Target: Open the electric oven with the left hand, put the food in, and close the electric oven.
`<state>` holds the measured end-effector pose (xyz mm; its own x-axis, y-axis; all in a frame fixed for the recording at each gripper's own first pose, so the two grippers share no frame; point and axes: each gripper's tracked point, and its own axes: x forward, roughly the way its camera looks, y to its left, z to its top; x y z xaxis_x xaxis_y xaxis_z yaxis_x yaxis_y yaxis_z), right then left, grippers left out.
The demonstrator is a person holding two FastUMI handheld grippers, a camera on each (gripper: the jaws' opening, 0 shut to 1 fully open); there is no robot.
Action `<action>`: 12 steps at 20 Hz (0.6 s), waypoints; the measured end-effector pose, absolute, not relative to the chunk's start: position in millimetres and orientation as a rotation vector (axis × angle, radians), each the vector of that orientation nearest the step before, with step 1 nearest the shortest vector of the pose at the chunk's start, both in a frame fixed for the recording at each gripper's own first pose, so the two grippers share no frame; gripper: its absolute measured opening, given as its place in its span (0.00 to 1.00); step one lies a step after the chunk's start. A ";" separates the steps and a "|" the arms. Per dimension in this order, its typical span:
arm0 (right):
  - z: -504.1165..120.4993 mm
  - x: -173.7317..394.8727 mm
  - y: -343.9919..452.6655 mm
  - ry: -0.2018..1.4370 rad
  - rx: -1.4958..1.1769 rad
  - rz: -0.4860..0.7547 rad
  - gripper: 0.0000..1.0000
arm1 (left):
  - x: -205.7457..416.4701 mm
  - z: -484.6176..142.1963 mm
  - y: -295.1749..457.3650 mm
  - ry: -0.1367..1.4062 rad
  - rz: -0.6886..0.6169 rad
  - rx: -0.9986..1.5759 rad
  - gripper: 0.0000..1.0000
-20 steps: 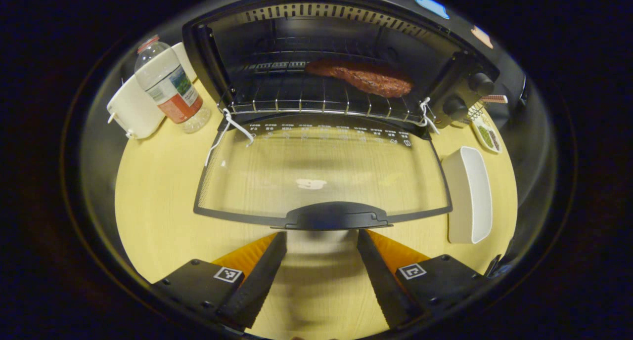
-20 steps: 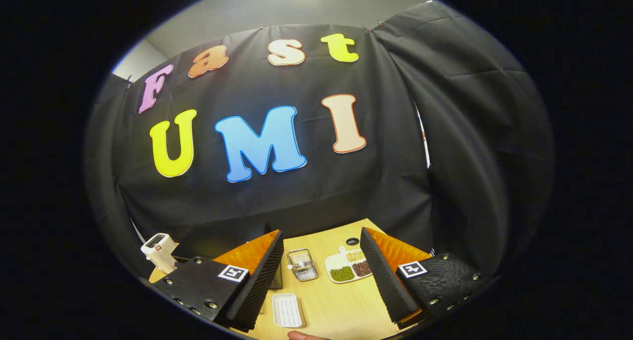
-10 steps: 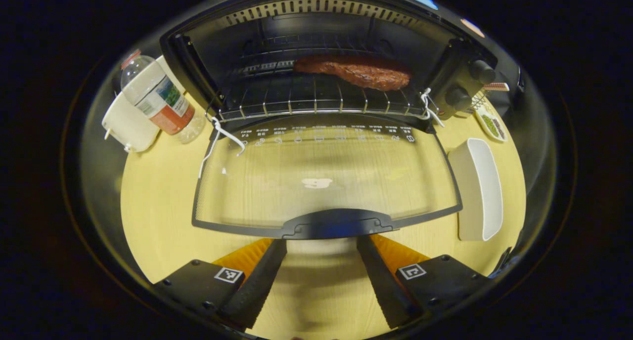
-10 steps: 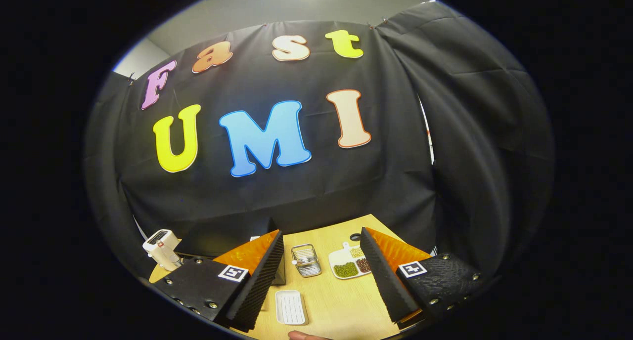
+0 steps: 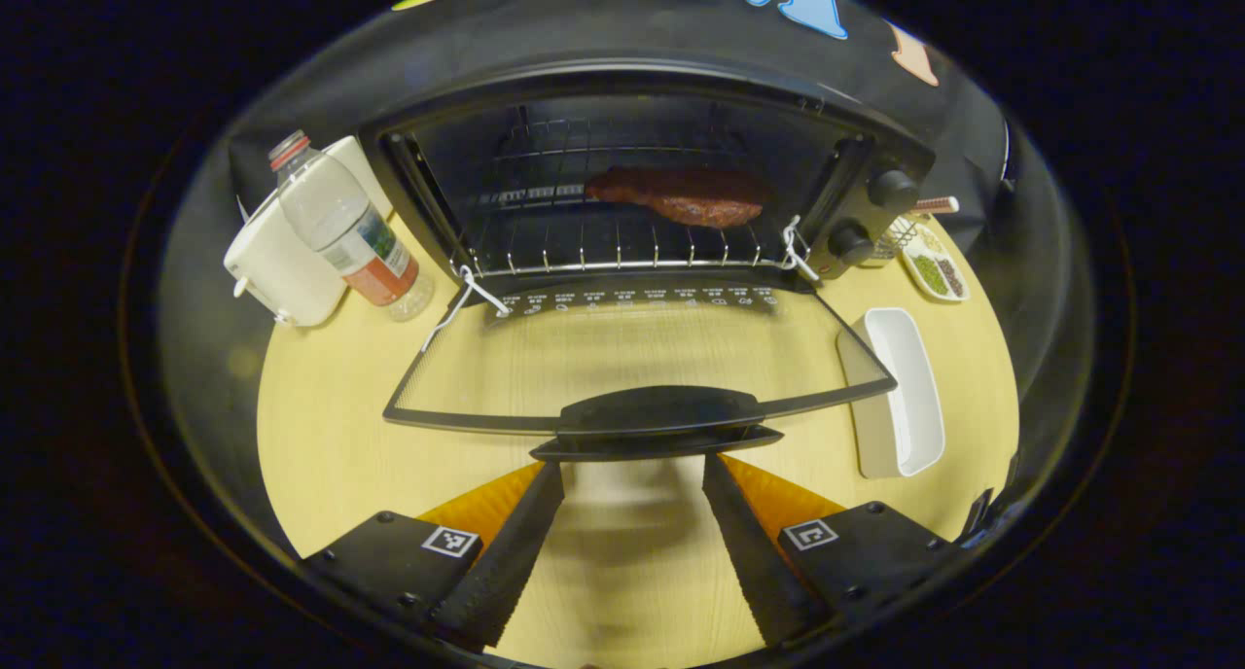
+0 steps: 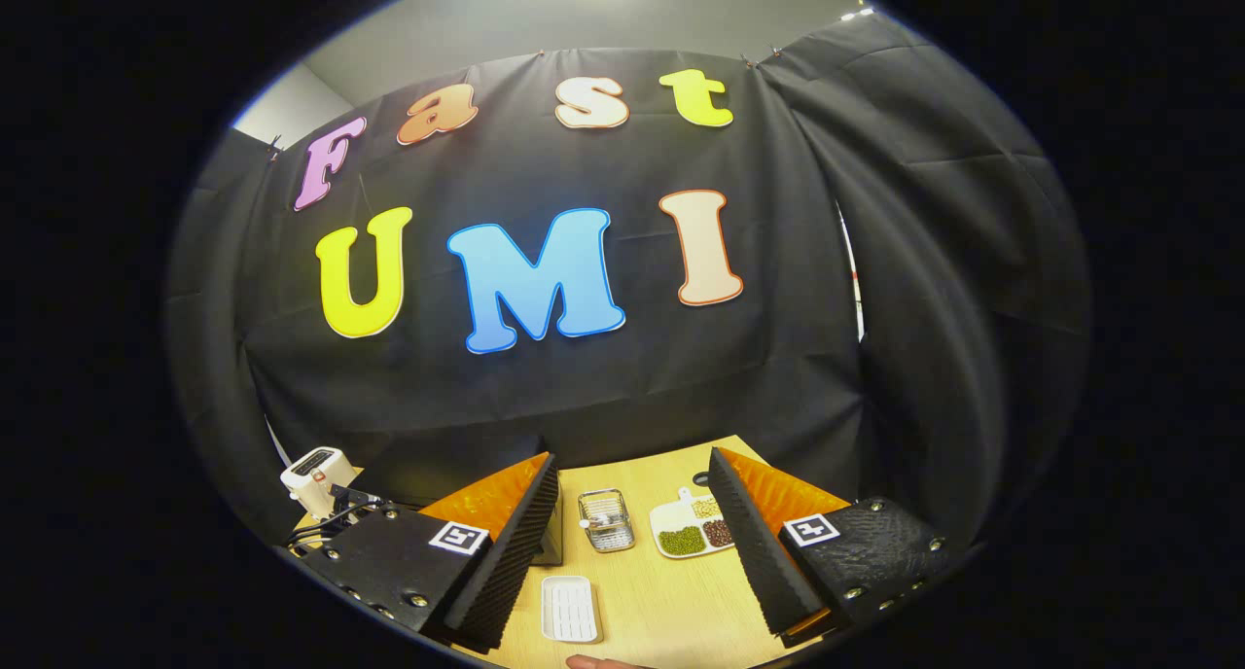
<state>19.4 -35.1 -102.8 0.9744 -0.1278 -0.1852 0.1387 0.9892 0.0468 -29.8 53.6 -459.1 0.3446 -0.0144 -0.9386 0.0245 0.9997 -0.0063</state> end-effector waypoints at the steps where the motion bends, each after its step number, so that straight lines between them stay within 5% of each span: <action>1: -103.5 20.1 -33.6 0.186 0.068 -0.131 0.95 | -29.1 -454.6 52.9 1.206 -0.023 0.006 1.00; 12: -105.1 30.1 -36.4 0.191 0.116 -0.119 0.95 | -9.2 -413.9 48.0 1.085 -0.020 0.048 1.00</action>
